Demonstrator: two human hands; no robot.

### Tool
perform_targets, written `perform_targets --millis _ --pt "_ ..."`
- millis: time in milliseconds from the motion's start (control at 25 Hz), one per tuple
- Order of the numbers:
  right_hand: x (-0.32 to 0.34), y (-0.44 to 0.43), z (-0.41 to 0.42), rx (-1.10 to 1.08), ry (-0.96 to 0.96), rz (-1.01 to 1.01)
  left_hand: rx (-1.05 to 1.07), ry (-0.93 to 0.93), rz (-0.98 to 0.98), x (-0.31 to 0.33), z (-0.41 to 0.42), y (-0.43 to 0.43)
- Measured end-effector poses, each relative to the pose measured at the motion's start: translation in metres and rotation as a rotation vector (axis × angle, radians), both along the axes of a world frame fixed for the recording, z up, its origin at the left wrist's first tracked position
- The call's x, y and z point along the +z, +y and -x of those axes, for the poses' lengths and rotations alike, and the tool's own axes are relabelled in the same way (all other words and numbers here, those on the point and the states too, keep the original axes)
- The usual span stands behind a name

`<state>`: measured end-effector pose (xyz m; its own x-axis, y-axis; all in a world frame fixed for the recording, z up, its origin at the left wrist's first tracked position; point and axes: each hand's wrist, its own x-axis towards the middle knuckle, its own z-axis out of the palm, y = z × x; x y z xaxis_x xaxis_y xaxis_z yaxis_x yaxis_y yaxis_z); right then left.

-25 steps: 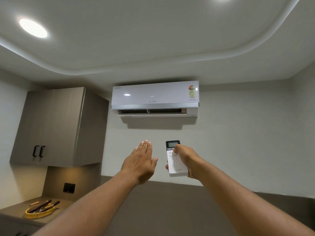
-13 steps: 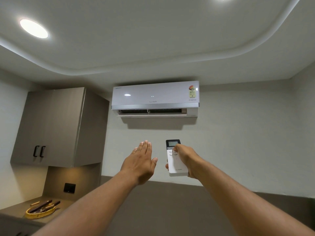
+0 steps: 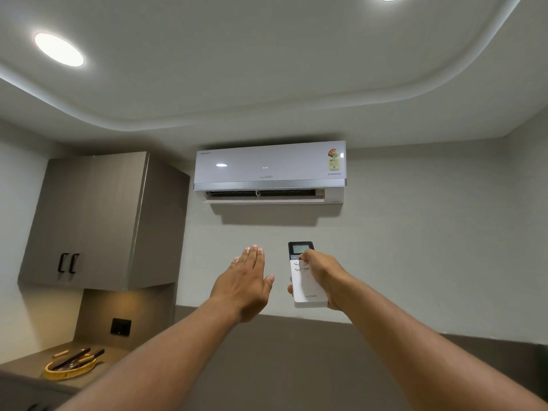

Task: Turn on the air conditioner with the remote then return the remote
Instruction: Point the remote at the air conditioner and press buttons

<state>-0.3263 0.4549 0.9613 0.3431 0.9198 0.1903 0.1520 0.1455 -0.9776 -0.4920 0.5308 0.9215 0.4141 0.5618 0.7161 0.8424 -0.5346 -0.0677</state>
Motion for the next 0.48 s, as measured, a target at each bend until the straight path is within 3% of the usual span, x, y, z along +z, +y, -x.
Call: perform_targets --millis 480 --pt "0.0017 -0.0064 0.0031 -0.02 0.004 0.003 0.002 0.0 -0.004 0.001 0.0015 -0.003"
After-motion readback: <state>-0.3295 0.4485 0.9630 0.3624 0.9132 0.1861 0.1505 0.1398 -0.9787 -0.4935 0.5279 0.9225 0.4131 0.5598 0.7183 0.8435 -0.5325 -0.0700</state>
